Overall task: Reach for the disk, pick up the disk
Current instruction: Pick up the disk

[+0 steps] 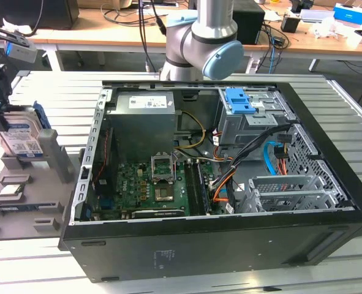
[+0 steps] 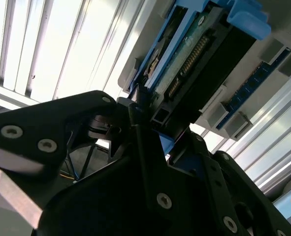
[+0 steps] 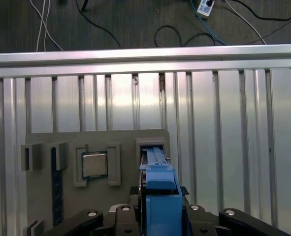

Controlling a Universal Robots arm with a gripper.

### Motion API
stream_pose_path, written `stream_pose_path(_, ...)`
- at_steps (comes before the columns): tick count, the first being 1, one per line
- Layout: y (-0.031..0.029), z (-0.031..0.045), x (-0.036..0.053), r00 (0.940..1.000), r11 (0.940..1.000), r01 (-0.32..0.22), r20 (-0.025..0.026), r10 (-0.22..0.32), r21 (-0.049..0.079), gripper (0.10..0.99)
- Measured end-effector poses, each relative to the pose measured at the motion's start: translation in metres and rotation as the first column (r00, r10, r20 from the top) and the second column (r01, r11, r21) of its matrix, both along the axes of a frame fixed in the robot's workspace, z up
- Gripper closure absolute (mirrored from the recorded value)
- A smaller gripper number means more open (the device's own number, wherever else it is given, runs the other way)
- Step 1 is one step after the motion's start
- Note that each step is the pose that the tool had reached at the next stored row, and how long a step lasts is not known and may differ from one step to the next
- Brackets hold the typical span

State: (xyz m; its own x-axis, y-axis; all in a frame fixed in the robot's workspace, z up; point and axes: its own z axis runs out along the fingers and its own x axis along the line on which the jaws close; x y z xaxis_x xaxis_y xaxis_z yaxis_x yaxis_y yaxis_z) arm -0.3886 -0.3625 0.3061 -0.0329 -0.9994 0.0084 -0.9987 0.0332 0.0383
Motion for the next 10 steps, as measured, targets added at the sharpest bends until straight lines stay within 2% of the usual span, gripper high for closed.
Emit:
stream_pose_path(6, 0.0005, 0.0098, 0.0005, 1.0, 1.0, 0.0, 0.0, 0.0, 0.0, 0.718)
stream_pose_path(10, 0.0011, 0.0229, 0.0013, 1.0, 1.0, 0.0, 0.0, 0.0, 0.0, 0.718)
